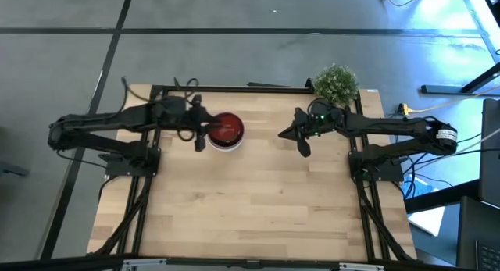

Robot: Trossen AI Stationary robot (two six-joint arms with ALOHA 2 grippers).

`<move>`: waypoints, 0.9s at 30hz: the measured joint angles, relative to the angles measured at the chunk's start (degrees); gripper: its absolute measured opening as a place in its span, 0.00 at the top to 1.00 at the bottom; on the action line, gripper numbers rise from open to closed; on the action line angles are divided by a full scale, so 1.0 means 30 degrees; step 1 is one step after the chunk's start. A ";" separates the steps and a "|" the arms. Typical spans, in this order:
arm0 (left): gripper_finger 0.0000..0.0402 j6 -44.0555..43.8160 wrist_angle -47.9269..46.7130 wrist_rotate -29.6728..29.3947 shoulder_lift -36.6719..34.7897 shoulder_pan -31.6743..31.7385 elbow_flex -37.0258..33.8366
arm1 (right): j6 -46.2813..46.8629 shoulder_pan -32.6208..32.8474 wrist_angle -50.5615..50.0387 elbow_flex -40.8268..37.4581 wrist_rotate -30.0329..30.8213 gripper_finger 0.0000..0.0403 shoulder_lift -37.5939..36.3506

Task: Nest bowls inside each other
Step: Return to Home Position

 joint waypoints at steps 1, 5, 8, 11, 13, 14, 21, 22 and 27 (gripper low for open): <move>0.83 -0.0233 0.0060 -0.0043 -0.0586 -0.0009 -0.0478 | -0.0019 -0.0076 -0.0256 0.0000 -0.0003 0.96 -0.0311; 0.83 -0.1188 0.1300 -0.0085 -0.2775 -0.0009 -0.2824 | -0.0501 -0.0397 -0.1550 -0.0250 0.0024 0.96 -0.1804; 0.83 -0.1658 0.2205 -0.0629 -0.4327 -0.0020 -0.4513 | -0.0515 -0.0622 -0.1691 -0.0921 0.0042 0.96 -0.3194; 0.83 -0.2129 0.2203 -0.1364 -0.5737 -0.0011 -0.5871 | -0.0363 -0.0802 -0.1505 -0.1985 0.0721 0.96 -0.4837; 0.83 -0.2313 0.2195 -0.1693 -0.6535 -0.0009 -0.6514 | -0.0008 -0.0894 -0.1362 -0.2804 0.1207 0.96 -0.6009; 0.83 -0.2313 0.2231 -0.1739 -0.6894 -0.0009 -0.6787 | 0.0052 -0.0922 -0.1176 -0.3161 0.1320 0.96 -0.6558; 0.83 -0.2843 0.2253 -0.2944 -0.8934 -0.0016 -0.8746 | 0.0715 -0.0964 -0.1055 -0.5114 0.2333 0.96 -1.0115; 0.83 -0.2974 0.2203 -0.3118 -0.9157 -0.0016 -0.8962 | 0.0931 -0.0964 -0.1049 -0.5311 0.2436 0.96 -1.0482; 0.83 -0.3301 0.2247 -0.3600 -0.9995 -0.0016 -0.9779 | 0.1133 -0.0964 -0.1049 -0.6380 0.2738 0.96 -1.1906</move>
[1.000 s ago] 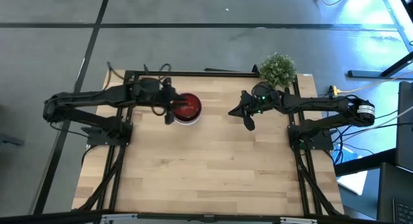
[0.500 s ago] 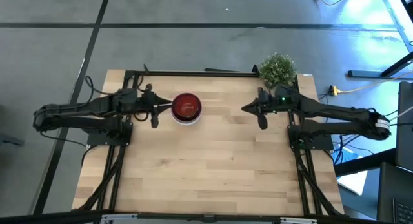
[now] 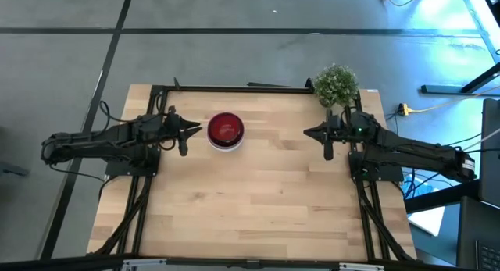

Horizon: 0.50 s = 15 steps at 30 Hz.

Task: Nest bowls inside each other
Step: Return to Home Position

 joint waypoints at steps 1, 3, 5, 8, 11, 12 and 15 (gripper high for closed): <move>0.83 -0.0023 -0.0007 -0.0116 -0.0144 0.0000 -0.0167 | 0.0000 0.0000 0.0004 -0.0226 0.0181 0.96 -0.0224; 0.83 -0.0252 -0.0001 -0.0435 -0.0403 0.0000 -0.0458 | 0.0001 0.0000 0.0040 -0.0650 0.0427 0.96 -0.0613; 0.83 -0.0431 0.0007 -0.0576 -0.0635 0.0007 -0.0741 | 0.0005 0.0000 0.0129 -0.1069 0.0450 0.96 -0.0974; 0.83 -0.0940 -0.0002 -0.0719 -0.0960 0.0007 -0.1160 | 0.0197 0.0000 0.0667 -0.1604 0.0453 0.96 -0.1516; 0.83 -0.1229 -0.0004 -0.0813 -0.1258 0.0007 -0.1561 | 0.0539 0.0000 0.1210 -0.2388 0.0460 0.96 -0.2112; 0.83 -0.1320 0.0012 -0.0854 -0.1320 0.0007 -0.1642 | 0.0753 0.0000 0.1296 -0.2575 0.0462 0.96 -0.2302; 0.83 -0.1355 0.0040 -0.1020 -0.1436 0.0007 -0.1810 | 0.1005 0.0000 0.1551 -0.3107 0.0467 0.96 -0.2890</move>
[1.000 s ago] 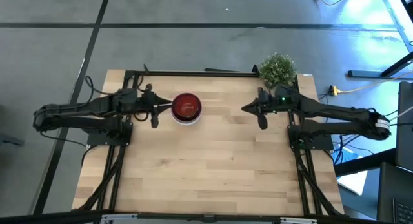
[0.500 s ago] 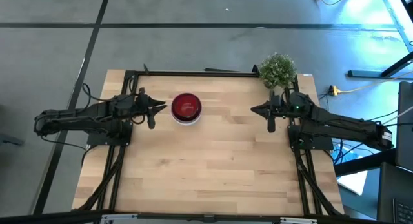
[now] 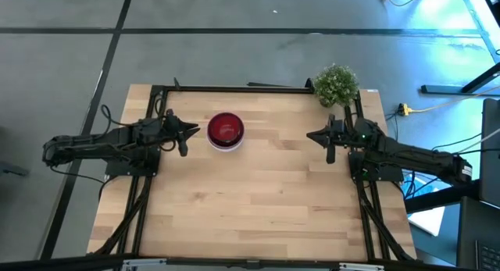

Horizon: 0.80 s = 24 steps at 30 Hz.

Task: Nest bowls inside each other
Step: Return to Home Position

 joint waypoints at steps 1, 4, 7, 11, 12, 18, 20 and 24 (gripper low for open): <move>0.83 -0.0004 0.0024 -0.0059 0.0000 0.0000 -0.0077 | 0.0000 0.0000 0.0126 -0.0170 0.0000 0.96 -0.0168; 0.83 -0.0018 0.0077 -0.0381 0.0014 0.0000 -0.0376 | 0.0015 0.0000 0.0459 -0.0491 0.0037 0.96 -0.0645; 0.83 -0.0062 0.0646 -0.0487 0.0002 0.0000 -0.0920 | 0.0015 0.0000 0.0440 -0.0631 0.0044 0.96 -0.1053; 0.83 -0.0139 0.1683 -0.0529 -0.0153 0.0000 -0.1837 | -0.0016 0.0000 0.0412 -0.0633 0.0044 0.96 -0.1283; 0.83 -0.0177 0.1835 -0.0588 -0.0215 0.0000 -0.2028 | -0.0044 0.0000 0.0398 -0.0633 0.0059 0.96 -0.1277; 0.83 -0.0674 0.1913 -0.1317 -0.0966 -0.0007 -0.2850 | -0.0075 0.0000 0.0099 -0.0640 0.0140 0.96 -0.1277; 0.83 -0.0655 0.1919 -0.1467 -0.1268 -0.0007 -0.2857 | -0.0189 0.0000 -0.0038 -0.0640 0.0366 0.96 -0.1277; 0.83 -0.0565 0.1782 -0.1527 -0.1813 -0.0007 -0.2864 | -0.0576 0.0000 -0.0025 -0.0640 0.0498 0.96 -0.1277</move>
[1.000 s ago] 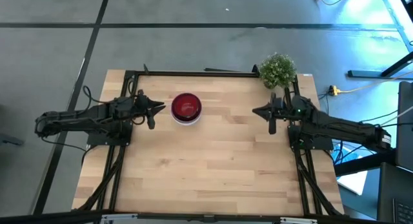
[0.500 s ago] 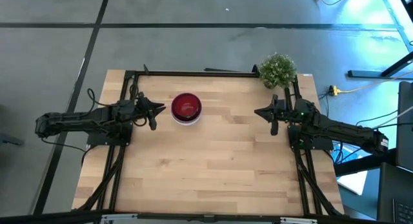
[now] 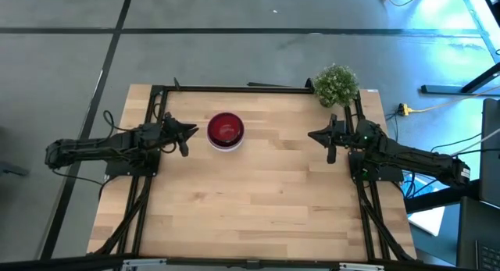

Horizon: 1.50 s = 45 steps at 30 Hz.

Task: Nest bowls inside each other
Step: Return to Home Position

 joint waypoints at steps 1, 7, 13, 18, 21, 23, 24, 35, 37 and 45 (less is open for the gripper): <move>0.83 0.0000 -0.0136 0.0000 -0.0114 0.0000 0.0000 | -0.0028 0.0000 0.0076 0.0000 0.0005 0.96 0.0000; 0.83 0.0006 -0.0392 -0.0068 -0.0407 0.0000 -0.0007 | -0.0078 0.0000 0.0006 -0.0028 0.0005 0.96 0.0007; 0.83 -0.0007 -0.0403 -0.0093 -0.0416 0.0000 -0.0007 | -0.0056 0.0015 -0.0044 -0.0029 -0.0107 0.96 0.0007; 0.83 -0.0084 -0.0496 0.0567 -0.0416 0.0007 -0.0007 | 0.0312 0.0015 -0.0729 -0.0036 -0.0676 0.96 0.0022; 0.83 -0.0425 -0.1379 0.0639 -0.0416 0.0007 -0.0007 | 0.0533 0.0015 -0.1672 -0.0044 -0.0680 0.96 0.0022; 0.83 -0.0595 -0.1970 0.0577 -0.0416 0.0007 -0.0007 | 0.0547 0.0015 -0.1799 -0.0044 -0.0686 0.96 0.0035; 0.83 -0.0610 -0.2212 0.0568 -0.0416 0.0007 -0.0007 | 0.0535 0.0015 -0.1786 -0.0044 -0.0680 0.96 0.0036; 0.83 -0.0576 -0.2325 0.0128 -0.0416 0.0007 -0.0007 | 0.0431 0.0015 -0.1996 -0.0044 -0.0304 0.96 0.0022; 0.83 -0.0576 -0.2336 0.0115 -0.0416 0.0009 -0.0007 | 0.0423 0.0015 -0.1995 -0.0044 -0.0302 0.96 0.0022; 0.83 -0.0576 -0.2345 0.0115 -0.0416 0.0007 -0.0007 | 0.0460 0.0015 -0.1990 -0.0044 -0.0308 0.96 0.0022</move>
